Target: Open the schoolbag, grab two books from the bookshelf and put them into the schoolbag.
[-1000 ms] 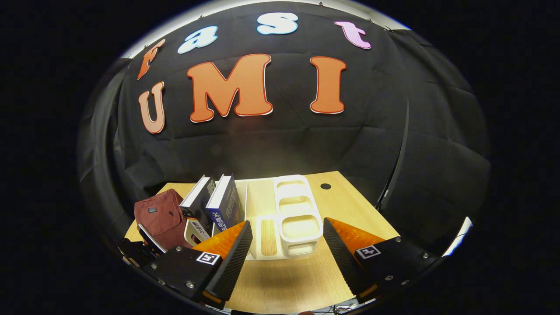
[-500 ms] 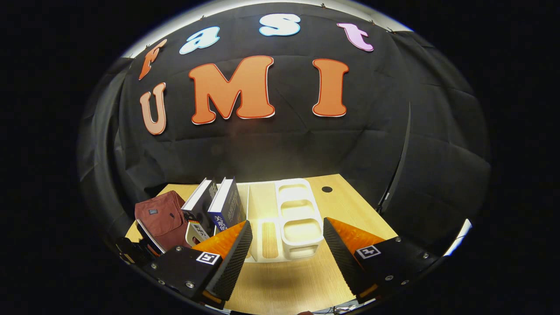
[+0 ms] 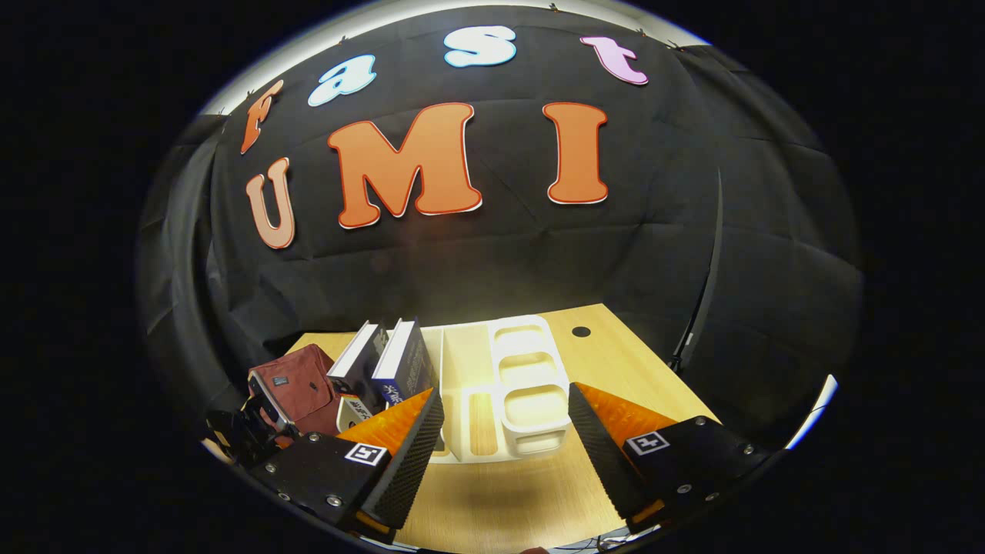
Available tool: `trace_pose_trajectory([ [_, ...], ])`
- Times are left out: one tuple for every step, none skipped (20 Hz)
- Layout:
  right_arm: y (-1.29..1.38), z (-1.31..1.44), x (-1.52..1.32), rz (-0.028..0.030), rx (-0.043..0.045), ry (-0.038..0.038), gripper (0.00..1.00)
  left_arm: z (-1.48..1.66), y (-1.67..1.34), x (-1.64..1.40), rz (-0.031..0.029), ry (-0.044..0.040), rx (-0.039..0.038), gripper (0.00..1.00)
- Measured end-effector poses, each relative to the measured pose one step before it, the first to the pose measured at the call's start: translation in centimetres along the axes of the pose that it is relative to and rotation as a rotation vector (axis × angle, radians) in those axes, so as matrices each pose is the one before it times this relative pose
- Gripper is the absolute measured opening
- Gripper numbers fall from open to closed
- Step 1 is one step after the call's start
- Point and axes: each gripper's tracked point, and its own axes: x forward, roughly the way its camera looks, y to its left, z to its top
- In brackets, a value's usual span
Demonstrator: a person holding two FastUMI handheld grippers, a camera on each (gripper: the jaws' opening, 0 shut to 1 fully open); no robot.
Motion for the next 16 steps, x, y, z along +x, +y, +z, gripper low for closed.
trace_pose_trajectory([
  [0.206,0.024,0.000,-0.00240,0.02404,0.00601,0.97,0.302,0.407,-0.644,-0.03983,0.01086,-0.00469,0.01],
  [0.402,-0.090,-0.059,-0.00096,0.03893,0.00439,0.97,0.223,0.443,-0.590,-0.04040,0.01079,0.00004,0.01],
  [0.661,0.002,-0.133,0.00266,0.04856,0.00473,0.97,0.342,0.518,-0.815,-0.03919,0.00688,0.00778,0.01],
  [0.875,-0.248,-0.325,0.00187,0.05097,0.01309,0.97,0.403,0.591,-1.056,-0.03402,0.01016,0.00536,0.01],
  [0.811,-0.199,-0.262,-0.00526,0.04198,-0.00060,0.97,0.315,0.686,-1.371,-0.03126,0.00848,0.01262,0.01],
  [0.397,0.084,-0.097,-0.01573,0.02632,-0.01837,0.97,0.433,0.776,-1.255,-0.02176,0.00346,0.02769,0.01],
  [0.155,0.113,-0.137,-0.02016,0.01001,-0.01944,0.97,0.688,1.008,-1.030,-0.01625,-0.00035,0.03568,0.01],
  [0.089,-0.064,-0.292,-0.02471,0.00269,-0.01452,0.97,0.466,0.910,-0.626,-0.00840,-0.00273,0.02739,0.01],
  [0.147,0.001,-0.241,-0.02049,0.00352,-0.01275,0.97,0.456,0.834,-0.767,-0.01146,-0.00261,0.02073,0.01],
  [0.388,0.043,-0.197,-0.00953,0.00900,-0.01049,0.97,0.556,0.919,-0.873,-0.00458,-0.00527,0.02614,0.01],
  [0.517,0.115,-0.213,-0.00261,0.01504,-0.00681,0.97,0.505,0.948,-0.764,0.00545,-0.00488,0.02675,0.01],
  [0.594,-0.043,-0.253,0.00123,0.01562,-0.00280,0.97,0.213,1.095,-0.579,0.01191,-0.00432,0.02483,0.01],
  [0.618,0.001,-0.290,0.00490,0.00886,-0.00138,0.97,0.322,0.912,-0.558,0.00459,-0.00214,0.01401,0.01],
  [0.506,-0.012,-0.142,0.00437,-0.00133,-0.00008,0.97,0.440,0.584,-0.574,0.00089,-0.00512,0.00850,0.01],
  [0.461,-0.037,-0.142,0.00503,-0.00927,0.00508,0.97,0.372,0.754,-0.504,0.00601,-0.00606,0.00807,0.01],
  [0.571,-0.063,-0.139,0.00808,-0.01471,0.00504,0.97,0.228,0.882,-0.286,0.01275,-0.00436,0.00666,0.01],
])
